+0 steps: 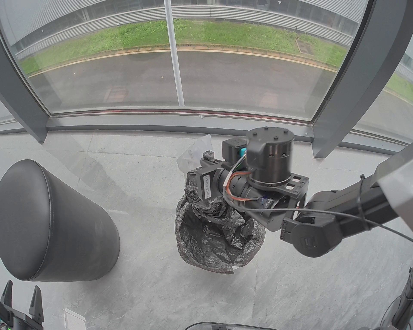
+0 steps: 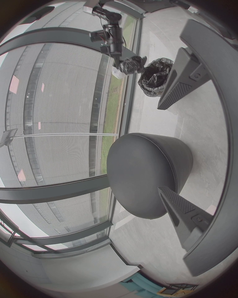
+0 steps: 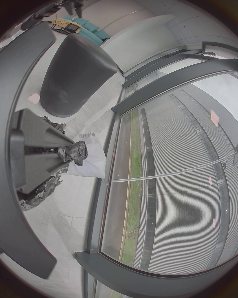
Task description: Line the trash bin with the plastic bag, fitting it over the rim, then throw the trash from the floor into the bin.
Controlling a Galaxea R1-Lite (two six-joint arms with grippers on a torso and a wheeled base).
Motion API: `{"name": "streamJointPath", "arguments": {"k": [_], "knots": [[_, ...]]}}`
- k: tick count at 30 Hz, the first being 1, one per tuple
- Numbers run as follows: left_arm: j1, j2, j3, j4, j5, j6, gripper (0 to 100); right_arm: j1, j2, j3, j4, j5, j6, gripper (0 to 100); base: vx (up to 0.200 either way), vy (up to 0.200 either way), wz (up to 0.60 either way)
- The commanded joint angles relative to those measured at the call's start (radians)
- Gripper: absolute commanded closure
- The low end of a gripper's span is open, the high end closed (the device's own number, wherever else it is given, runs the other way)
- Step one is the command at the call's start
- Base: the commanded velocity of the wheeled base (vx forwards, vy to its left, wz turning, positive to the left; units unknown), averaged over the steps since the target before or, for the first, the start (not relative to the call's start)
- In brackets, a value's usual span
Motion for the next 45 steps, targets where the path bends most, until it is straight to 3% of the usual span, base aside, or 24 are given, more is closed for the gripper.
{"name": "streamJointPath", "arguments": {"k": [1, 8, 14, 27, 28, 39, 45], "knots": [[-0.004, -0.058, 0.016, -0.01, -0.088, 0.009, 0, -0.012, 0.168, -0.053, -0.008, -0.003, 0.003, 100, 0.0, 0.0, 0.0], [-0.004, -0.058, 0.033, -0.008, -0.201, 0.092, 0, -0.016, 0.224, -0.062, -0.031, -0.003, 0.002, 100, 0.0, 0.0, 0.0], [-0.004, -0.058, 0.036, -0.014, -0.164, 0.046, 0, -0.041, 0.259, -0.062, -0.036, -0.003, 0.003, 100, 0.0, 0.0, 0.0], [-0.004, -0.057, 0.035, -0.01, -0.164, 0.052, 0, -0.055, 0.337, -0.076, -0.076, -0.004, -0.007, 100, 0.0, 0.0, 0.0], [-0.004, -0.057, 0.035, -0.01, -0.164, 0.051, 0, -0.055, 0.339, -0.074, -0.076, -0.004, -0.007, 0, 0.0, 0.0, 0.0], [-0.004, -0.057, 0.036, -0.013, -0.163, 0.048, 0, -0.058, 0.303, -0.033, -0.083, -0.003, 0.009, 0, 0.0, 0.0, 0.0], [-0.003, -0.057, 0.041, -0.053, -0.16, 0.043, 0, -0.046, 0.236, 0.004, -0.089, 0.022, 0.075, 0, 0.0, 0.0, 0.0]]}}
